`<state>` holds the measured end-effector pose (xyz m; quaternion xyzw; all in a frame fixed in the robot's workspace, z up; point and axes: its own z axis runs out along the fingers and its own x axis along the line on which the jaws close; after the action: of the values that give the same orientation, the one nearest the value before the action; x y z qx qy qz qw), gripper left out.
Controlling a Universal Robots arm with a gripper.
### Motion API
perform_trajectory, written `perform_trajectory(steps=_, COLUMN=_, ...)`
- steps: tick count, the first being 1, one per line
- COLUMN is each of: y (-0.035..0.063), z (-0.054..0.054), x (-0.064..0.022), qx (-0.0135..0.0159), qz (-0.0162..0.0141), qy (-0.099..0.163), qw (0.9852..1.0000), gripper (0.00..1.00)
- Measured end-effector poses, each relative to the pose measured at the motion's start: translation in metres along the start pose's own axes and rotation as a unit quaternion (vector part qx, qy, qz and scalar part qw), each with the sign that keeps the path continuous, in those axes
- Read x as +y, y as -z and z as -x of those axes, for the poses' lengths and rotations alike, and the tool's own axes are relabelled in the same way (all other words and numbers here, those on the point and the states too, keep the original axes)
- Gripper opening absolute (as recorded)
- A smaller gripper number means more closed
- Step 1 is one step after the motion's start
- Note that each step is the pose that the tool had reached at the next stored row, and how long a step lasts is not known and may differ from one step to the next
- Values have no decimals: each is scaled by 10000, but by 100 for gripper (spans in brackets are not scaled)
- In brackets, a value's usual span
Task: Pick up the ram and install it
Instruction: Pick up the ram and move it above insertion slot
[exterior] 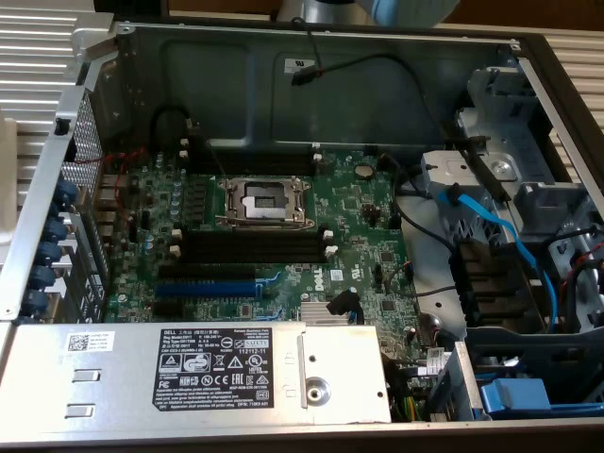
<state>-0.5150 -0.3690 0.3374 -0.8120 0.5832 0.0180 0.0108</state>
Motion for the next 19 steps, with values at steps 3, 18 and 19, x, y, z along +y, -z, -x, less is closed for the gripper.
perform_trajectory(steps=3, y=-48, z=-16, x=-15, qx=2, qz=-2, qy=73, qw=10000, gripper=10)
perform_trajectory(steps=18, y=-213, z=-140, x=-148, qx=21, qz=-53, qy=90, qw=9999, gripper=10)
perform_trajectory(steps=19, y=-230, z=-141, x=-148, qx=21, qz=-53, qy=90, qw=9999, gripper=10)
